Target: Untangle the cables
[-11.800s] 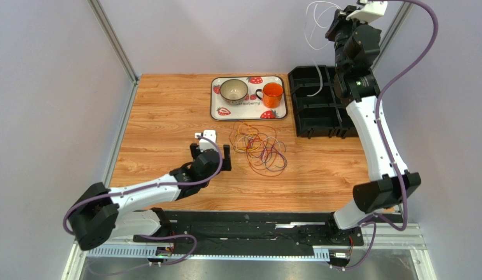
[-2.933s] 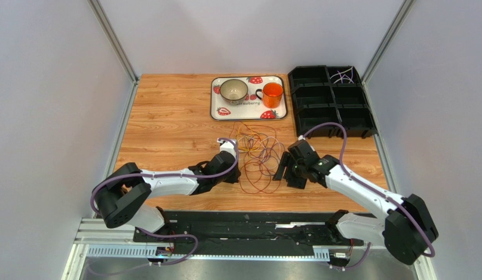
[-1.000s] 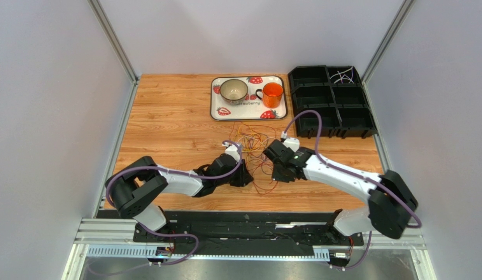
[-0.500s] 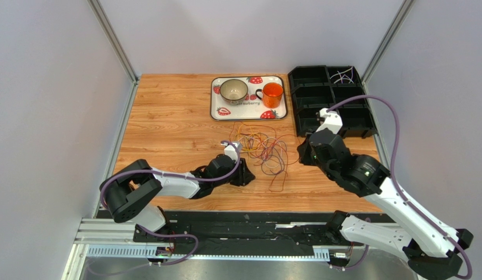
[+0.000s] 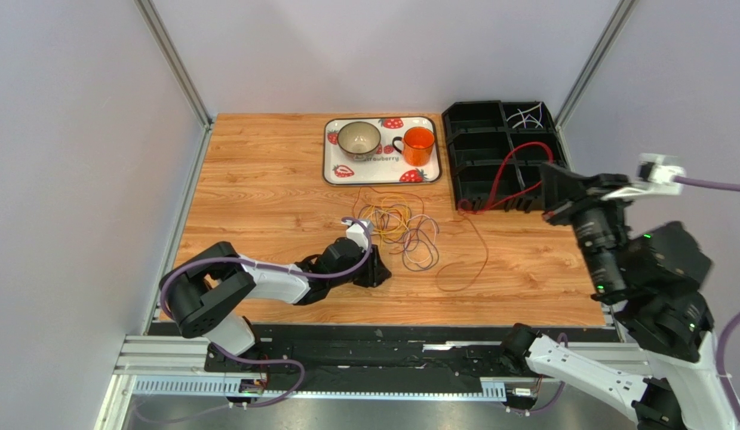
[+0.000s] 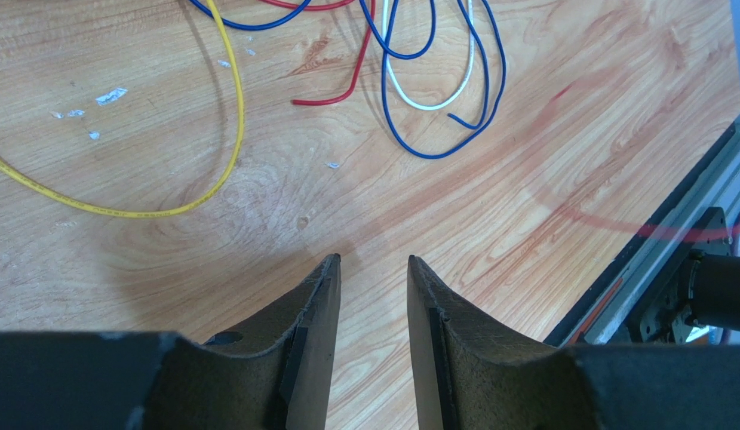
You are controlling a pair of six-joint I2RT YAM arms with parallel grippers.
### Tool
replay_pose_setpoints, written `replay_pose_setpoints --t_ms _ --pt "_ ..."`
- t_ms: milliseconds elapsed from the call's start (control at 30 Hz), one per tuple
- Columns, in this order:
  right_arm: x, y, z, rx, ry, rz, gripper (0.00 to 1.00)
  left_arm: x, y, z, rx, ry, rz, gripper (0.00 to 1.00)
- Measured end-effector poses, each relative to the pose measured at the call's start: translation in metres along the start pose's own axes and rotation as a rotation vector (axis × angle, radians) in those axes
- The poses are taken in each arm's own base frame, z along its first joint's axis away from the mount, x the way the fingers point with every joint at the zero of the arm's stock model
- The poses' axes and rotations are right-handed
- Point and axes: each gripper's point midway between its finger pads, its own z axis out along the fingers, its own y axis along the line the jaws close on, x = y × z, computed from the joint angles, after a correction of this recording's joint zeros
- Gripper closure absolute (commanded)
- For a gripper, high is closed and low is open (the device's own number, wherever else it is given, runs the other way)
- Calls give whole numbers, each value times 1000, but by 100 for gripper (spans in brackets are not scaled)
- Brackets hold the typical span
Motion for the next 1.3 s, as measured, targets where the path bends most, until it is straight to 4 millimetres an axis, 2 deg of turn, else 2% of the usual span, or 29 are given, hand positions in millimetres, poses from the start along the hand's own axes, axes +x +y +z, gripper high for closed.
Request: replay_pose_setpoints --t_ms 67,200,267,367,467,600,700,767,800,900,1100,1300 --pt "-38 -1 -9 -19 -118 22 100 0 0 1 -1 1 0 59" --pt "-93 -5 -26 -38 -279 42 100 -2 -1 2 0 0 0 59" --pt "-116 -6 -31 -40 -339 43 100 -1 -1 3 -2 3 0 59" --pt "-139 -2 -31 -33 -402 28 100 -2 -1 7 -6 8 1 60" --pt "-139 5 -16 -5 -406 -21 100 -4 -3 9 -4 4 2 60" --pt "-125 17 13 44 -382 -115 100 -4 -3 9 -4 5 3 60" --pt "-119 28 34 77 -377 -183 100 -3 -3 10 -6 7 3 57" --pt "-119 35 47 96 -383 -224 100 -3 -2 10 -7 8 3 49" --pt "-120 37 52 106 -389 -238 100 -3 -2 10 -6 7 3 37" --pt "-125 42 70 149 -410 -280 100 -4 -3 10 -2 3 6 28" --pt "-140 35 108 251 -462 -299 100 -8 -1 11 -14 -19 3 27" --pt "-161 17 153 315 -522 -231 100 -8 0 10 -15 -26 3 31"
